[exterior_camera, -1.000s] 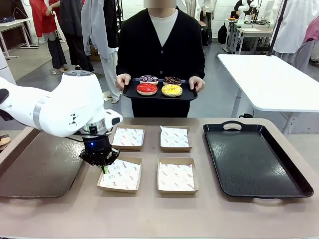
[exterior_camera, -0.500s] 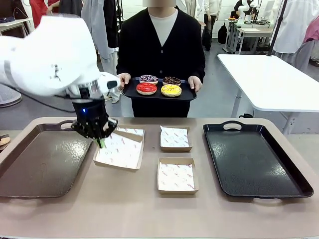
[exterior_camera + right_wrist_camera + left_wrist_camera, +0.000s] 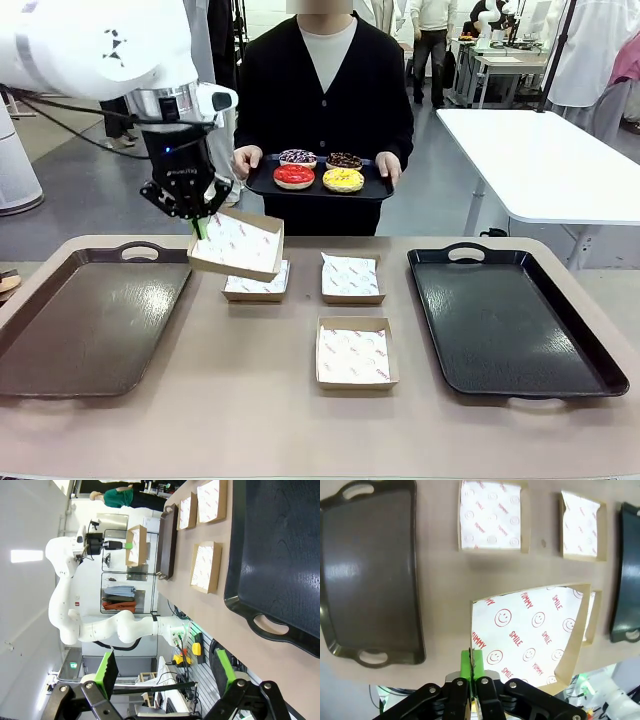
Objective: Individually package the donuts and arrange them on the tray.
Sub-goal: Pick up one Paper togo box.
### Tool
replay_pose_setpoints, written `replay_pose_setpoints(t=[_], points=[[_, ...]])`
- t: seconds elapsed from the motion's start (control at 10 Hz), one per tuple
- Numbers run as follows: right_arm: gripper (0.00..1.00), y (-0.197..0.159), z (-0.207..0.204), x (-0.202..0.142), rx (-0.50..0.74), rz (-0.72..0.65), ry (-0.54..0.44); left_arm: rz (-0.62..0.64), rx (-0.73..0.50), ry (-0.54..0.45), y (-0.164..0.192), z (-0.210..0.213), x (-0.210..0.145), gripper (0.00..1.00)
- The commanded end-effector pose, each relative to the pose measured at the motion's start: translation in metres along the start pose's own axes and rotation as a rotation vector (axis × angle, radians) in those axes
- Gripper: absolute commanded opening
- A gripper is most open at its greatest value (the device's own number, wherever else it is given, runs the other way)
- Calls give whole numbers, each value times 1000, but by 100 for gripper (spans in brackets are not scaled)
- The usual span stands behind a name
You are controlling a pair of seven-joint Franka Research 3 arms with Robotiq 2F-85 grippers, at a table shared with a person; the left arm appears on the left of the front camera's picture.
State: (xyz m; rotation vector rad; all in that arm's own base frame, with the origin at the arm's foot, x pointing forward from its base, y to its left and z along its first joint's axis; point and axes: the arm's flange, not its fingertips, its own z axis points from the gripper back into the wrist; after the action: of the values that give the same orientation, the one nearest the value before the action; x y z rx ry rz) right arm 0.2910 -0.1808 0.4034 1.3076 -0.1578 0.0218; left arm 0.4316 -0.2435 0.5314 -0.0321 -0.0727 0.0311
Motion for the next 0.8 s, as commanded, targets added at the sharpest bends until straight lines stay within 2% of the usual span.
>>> replay_pose_setpoints(t=[0.0,0.3,0.7], points=[[100,1,0,1,2,-6,-8,51,4,16,-5,3,37,0],[100,1,0,1,2,-6,-8,42,36,32,-4,-15,75,0],[100,1,0,1,2,-6,-8,30,-9,30,4,-16,65,0]])
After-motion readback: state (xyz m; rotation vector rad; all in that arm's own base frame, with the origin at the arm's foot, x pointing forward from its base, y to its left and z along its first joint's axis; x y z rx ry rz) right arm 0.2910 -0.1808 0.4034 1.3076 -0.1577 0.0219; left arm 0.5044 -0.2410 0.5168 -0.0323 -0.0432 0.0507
